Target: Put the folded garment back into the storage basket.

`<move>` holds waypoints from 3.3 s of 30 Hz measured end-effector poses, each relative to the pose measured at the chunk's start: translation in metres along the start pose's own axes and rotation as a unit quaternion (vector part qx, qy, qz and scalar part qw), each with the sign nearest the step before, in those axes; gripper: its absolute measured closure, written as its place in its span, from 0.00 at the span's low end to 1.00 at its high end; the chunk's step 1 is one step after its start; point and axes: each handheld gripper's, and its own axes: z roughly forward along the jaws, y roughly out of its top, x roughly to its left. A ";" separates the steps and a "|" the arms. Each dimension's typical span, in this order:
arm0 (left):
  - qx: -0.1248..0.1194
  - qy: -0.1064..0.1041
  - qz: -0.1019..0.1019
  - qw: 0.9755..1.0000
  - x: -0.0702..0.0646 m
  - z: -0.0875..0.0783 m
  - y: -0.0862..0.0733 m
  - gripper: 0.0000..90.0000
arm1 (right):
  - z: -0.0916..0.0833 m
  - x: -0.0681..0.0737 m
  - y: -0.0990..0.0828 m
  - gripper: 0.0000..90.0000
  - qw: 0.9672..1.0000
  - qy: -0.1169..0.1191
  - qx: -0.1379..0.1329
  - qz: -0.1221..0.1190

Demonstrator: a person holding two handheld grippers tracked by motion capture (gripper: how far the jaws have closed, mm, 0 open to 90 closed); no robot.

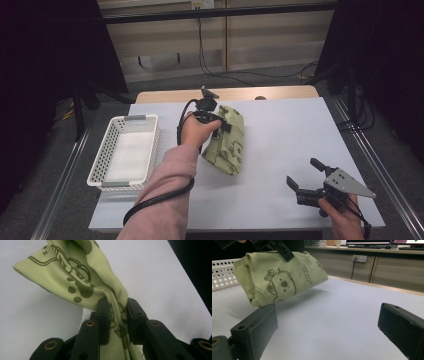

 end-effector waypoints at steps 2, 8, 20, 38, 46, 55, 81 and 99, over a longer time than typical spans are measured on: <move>0.002 -0.002 0.000 1.000 0.002 -0.005 0.001 0.83 | 0.000 0.000 0.000 0.02 1.000 0.001 0.001 -0.001; 0.004 0.002 -0.010 1.000 0.008 -0.021 0.002 0.83 | -0.001 0.000 0.000 0.02 1.000 0.001 0.000 0.000; 0.008 0.013 -0.014 1.000 0.016 -0.040 0.004 0.83 | -0.001 0.001 0.000 0.02 1.000 0.001 -0.001 0.000; 0.021 0.025 -0.019 0.999 0.027 -0.067 0.006 0.83 | -0.001 0.001 0.000 0.02 1.000 0.000 0.000 0.002; 0.018 0.021 -0.024 0.999 0.030 -0.077 0.007 0.83 | -0.001 0.001 0.000 0.02 1.000 0.002 0.000 0.002; 0.023 0.028 -0.024 0.999 0.034 -0.088 0.008 0.83 | -0.001 0.002 0.000 0.02 1.000 0.001 -0.001 0.007; 0.034 0.055 -0.044 0.997 0.048 -0.125 0.011 0.83 | 0.000 0.001 0.000 0.02 1.000 0.000 -0.004 0.002; 0.026 0.068 -0.056 0.996 0.056 -0.144 0.009 0.83 | 0.000 0.001 0.000 0.02 1.000 0.001 -0.005 0.005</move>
